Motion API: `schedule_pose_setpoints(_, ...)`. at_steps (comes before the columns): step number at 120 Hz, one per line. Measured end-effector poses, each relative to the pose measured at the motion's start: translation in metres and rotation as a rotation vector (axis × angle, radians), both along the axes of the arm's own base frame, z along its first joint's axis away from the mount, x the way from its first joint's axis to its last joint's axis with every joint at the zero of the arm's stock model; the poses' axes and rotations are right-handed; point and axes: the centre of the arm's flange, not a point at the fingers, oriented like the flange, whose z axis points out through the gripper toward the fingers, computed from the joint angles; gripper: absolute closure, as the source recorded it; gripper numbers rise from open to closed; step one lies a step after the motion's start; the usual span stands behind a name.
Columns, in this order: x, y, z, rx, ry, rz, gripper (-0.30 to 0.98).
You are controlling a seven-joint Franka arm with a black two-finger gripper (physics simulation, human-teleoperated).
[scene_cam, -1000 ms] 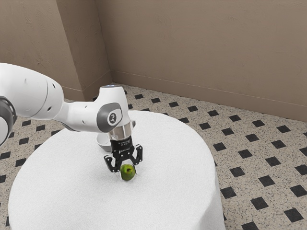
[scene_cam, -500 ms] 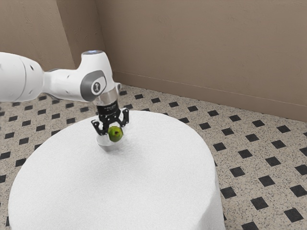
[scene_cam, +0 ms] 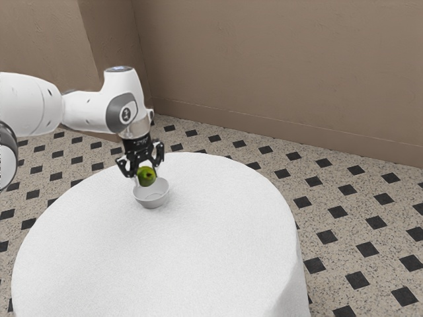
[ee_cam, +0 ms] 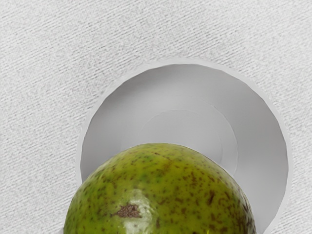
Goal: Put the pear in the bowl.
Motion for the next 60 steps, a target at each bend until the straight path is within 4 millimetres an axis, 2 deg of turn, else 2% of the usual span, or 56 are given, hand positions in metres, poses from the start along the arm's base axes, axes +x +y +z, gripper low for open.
schedule_pose_setpoints(22,0.001,0.005,-0.011,-0.004,0.016,0.004,0.34)
schedule_pose_setpoints(48,0.001,0.005,-0.011,-0.007,0.014,-0.004,0.13)
schedule_pose_setpoints(60,-0.001,0.001,0.004,-0.006,-0.002,-0.019,0.08)
